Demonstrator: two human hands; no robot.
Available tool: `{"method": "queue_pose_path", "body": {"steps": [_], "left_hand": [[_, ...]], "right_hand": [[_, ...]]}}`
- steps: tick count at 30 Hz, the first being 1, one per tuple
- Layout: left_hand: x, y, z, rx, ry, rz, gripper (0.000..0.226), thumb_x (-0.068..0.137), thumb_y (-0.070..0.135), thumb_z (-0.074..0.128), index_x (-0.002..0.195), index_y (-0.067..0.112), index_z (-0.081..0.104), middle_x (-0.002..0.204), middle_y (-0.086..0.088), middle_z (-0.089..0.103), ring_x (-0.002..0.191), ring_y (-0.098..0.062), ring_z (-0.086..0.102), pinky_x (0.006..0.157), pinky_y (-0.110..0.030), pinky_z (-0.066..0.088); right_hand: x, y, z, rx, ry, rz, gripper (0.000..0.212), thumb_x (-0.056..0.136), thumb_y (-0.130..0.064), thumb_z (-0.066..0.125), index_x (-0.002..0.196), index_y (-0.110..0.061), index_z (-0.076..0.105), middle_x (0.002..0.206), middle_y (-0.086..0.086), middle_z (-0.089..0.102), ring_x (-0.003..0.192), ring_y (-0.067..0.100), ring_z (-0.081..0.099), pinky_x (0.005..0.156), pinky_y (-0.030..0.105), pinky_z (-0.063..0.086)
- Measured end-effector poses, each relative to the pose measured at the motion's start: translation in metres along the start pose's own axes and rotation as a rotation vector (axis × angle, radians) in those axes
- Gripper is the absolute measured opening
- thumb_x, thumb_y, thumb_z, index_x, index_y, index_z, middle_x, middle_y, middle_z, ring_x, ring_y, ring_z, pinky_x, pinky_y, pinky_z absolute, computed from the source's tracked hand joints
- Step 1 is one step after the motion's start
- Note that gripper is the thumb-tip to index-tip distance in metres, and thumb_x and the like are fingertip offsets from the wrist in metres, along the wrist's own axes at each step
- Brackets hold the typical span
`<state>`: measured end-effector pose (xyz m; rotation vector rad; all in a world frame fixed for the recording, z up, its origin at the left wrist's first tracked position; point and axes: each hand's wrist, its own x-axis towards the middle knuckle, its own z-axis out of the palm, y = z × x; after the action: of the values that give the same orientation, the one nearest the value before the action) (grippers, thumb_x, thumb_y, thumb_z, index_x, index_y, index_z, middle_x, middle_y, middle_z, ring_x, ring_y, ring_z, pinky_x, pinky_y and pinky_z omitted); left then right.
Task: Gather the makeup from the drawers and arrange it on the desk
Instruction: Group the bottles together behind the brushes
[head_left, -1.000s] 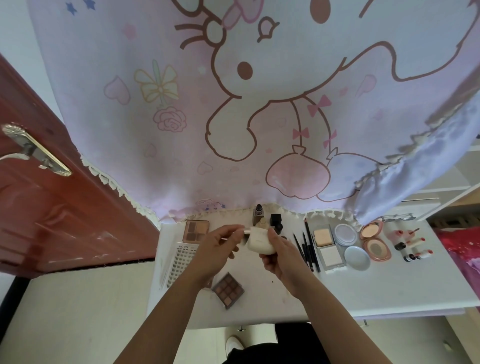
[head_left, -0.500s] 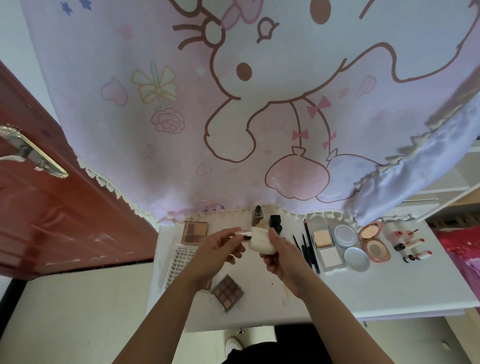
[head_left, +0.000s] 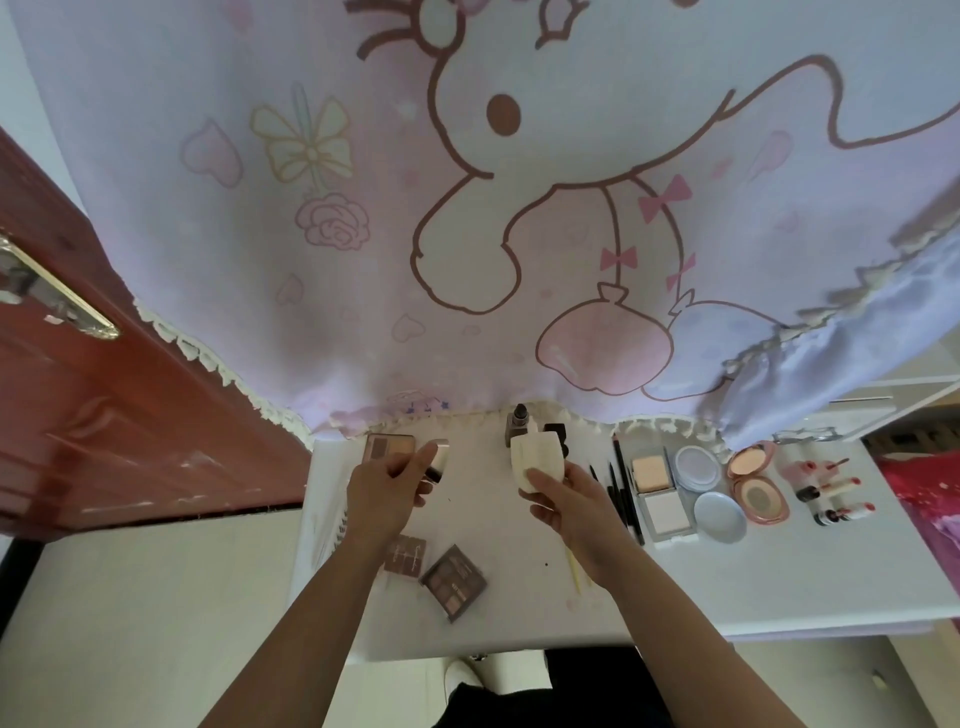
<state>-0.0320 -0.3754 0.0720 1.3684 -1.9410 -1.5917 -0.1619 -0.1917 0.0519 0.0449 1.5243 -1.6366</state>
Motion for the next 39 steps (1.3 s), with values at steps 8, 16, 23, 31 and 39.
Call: {"method": "queue_pose_path", "body": {"steps": [8, 16, 23, 31, 39], "left_hand": [[0.017, -0.032, 0.011, 0.042, 0.004, -0.055, 0.007, 0.091, 0.019, 0.067, 0.087, 0.018, 0.073, 0.074, -0.004, 0.074, 0.071, -0.020, 0.073, 0.058, -0.008, 0.050], [0.054, -0.065, 0.023, 0.270, -0.038, -0.130, 0.016, 0.088, 0.031, 0.064, 0.077, 0.028, 0.074, 0.067, 0.007, 0.073, 0.067, -0.007, 0.071, 0.077, -0.028, 0.055], [0.085, -0.081, 0.043, 0.361, -0.066, -0.153, 0.024, 0.084, 0.041, 0.067, 0.072, 0.020, 0.072, 0.060, 0.007, 0.070, 0.062, -0.007, 0.068, 0.074, -0.031, 0.056], [0.101, -0.091, 0.062, 0.398, -0.092, -0.130, 0.035, 0.083, 0.049, 0.070, 0.093, 0.016, 0.068, 0.074, 0.004, 0.072, 0.075, -0.013, 0.070, 0.074, -0.033, 0.056], [0.111, -0.091, 0.071, 0.192, -0.098, -0.195, 0.019, 0.088, 0.045, 0.067, 0.086, 0.026, 0.066, 0.074, 0.007, 0.073, 0.075, -0.013, 0.072, 0.081, -0.041, 0.060]], "right_hand": [[0.048, 0.046, 0.033, -0.565, 0.211, -0.091, 0.036, 0.083, -0.032, 0.076, 0.114, -0.029, 0.058, 0.103, -0.011, 0.068, 0.089, 0.007, 0.066, 0.076, 0.028, 0.054], [0.083, 0.104, 0.044, -0.803, 0.402, -0.211, 0.038, 0.091, -0.033, 0.067, 0.127, -0.027, 0.057, 0.124, -0.006, 0.056, 0.107, 0.013, 0.057, 0.084, 0.024, 0.044], [0.090, 0.108, 0.043, -0.737, 0.525, -0.131, 0.035, 0.087, -0.041, 0.071, 0.119, -0.032, 0.061, 0.100, -0.013, 0.062, 0.091, 0.009, 0.060, 0.076, 0.024, 0.045], [0.089, 0.107, 0.043, -0.562, 0.460, -0.111, 0.043, 0.090, -0.027, 0.069, 0.128, -0.026, 0.050, 0.086, -0.015, 0.067, 0.078, -0.007, 0.063, 0.067, 0.006, 0.045], [0.105, 0.100, 0.047, -0.510, 0.513, -0.083, 0.029, 0.092, -0.034, 0.069, 0.117, -0.022, 0.061, 0.089, -0.014, 0.071, 0.079, -0.011, 0.061, 0.066, 0.000, 0.041]]}}
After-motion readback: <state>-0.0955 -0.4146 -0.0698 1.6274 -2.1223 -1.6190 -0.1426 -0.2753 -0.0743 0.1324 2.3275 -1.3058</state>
